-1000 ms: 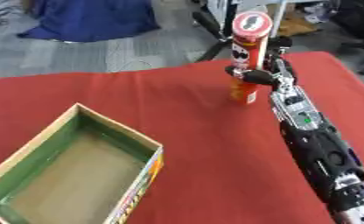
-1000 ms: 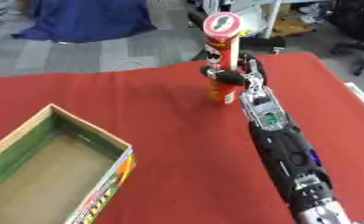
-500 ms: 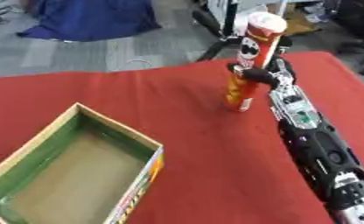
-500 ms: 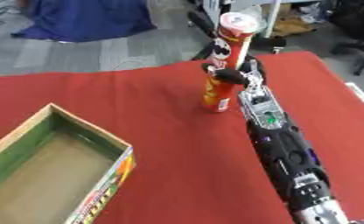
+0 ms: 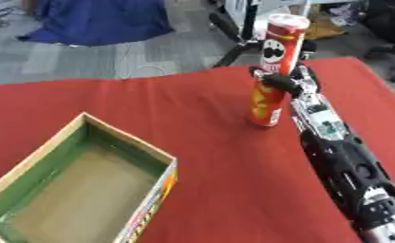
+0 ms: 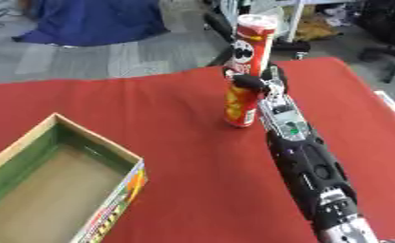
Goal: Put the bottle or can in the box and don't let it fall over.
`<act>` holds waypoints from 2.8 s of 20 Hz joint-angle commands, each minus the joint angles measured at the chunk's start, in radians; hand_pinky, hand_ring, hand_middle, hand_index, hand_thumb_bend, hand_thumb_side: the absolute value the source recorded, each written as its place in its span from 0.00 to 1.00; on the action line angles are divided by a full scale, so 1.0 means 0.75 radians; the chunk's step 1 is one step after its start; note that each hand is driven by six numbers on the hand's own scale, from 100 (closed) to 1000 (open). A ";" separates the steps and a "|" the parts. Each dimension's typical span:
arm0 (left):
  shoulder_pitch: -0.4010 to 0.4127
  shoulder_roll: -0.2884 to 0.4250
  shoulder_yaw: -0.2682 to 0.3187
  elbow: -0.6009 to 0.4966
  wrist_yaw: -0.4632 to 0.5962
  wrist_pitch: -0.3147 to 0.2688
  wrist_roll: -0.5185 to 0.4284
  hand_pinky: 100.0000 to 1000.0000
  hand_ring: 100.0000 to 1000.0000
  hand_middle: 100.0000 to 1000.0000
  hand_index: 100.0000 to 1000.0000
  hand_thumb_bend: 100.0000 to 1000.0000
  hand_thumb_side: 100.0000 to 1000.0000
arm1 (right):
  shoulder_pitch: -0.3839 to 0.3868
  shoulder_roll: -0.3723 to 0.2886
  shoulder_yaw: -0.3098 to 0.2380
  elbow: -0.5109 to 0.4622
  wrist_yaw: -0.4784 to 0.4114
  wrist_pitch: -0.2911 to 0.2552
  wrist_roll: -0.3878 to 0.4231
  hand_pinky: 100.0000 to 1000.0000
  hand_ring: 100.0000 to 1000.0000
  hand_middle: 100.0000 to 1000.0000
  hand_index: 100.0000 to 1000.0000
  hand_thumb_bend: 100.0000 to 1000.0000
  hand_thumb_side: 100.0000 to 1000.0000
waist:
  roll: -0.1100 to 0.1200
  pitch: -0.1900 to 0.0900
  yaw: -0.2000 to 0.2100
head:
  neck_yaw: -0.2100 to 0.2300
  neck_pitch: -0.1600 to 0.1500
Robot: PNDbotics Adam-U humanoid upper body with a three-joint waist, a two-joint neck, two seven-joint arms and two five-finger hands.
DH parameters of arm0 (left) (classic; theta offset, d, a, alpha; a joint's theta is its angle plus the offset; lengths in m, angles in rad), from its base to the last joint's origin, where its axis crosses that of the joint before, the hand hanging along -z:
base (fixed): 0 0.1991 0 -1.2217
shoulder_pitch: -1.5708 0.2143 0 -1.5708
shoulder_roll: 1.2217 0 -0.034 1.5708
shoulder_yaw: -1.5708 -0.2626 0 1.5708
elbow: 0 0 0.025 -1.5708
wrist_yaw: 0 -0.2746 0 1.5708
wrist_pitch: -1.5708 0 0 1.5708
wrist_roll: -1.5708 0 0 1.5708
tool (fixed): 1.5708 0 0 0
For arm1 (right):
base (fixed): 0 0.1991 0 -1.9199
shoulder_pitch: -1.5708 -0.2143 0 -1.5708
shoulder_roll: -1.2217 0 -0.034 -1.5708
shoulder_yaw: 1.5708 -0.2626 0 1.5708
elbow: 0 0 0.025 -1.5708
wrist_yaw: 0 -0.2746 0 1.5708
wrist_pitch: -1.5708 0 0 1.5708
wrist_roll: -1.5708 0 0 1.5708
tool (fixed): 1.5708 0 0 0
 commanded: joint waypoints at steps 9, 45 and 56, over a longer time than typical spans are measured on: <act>-0.005 0.033 0.025 -0.016 -0.003 -0.003 -0.005 0.85 0.89 0.81 0.79 0.00 0.93 | -0.024 -0.046 0.022 -0.183 0.027 0.038 0.017 0.80 0.87 0.25 0.23 0.31 0.00 | -0.002 -0.030 -0.005 | -0.003 -0.011; -0.006 0.045 0.014 -0.018 -0.002 -0.001 -0.017 0.85 0.88 0.81 0.78 0.00 0.93 | -0.112 0.356 0.621 -1.136 -0.063 0.465 0.233 0.78 0.81 0.28 0.26 0.31 0.00 | -0.045 -0.081 0.039 | 0.028 0.074; -0.019 0.044 0.011 -0.021 -0.002 -0.002 -0.021 0.85 0.88 0.81 0.78 0.01 0.93 | -0.089 0.480 0.749 -0.827 0.222 0.272 0.276 0.77 0.85 0.39 0.36 0.43 0.00 | -0.055 -0.074 0.068 | 0.007 0.067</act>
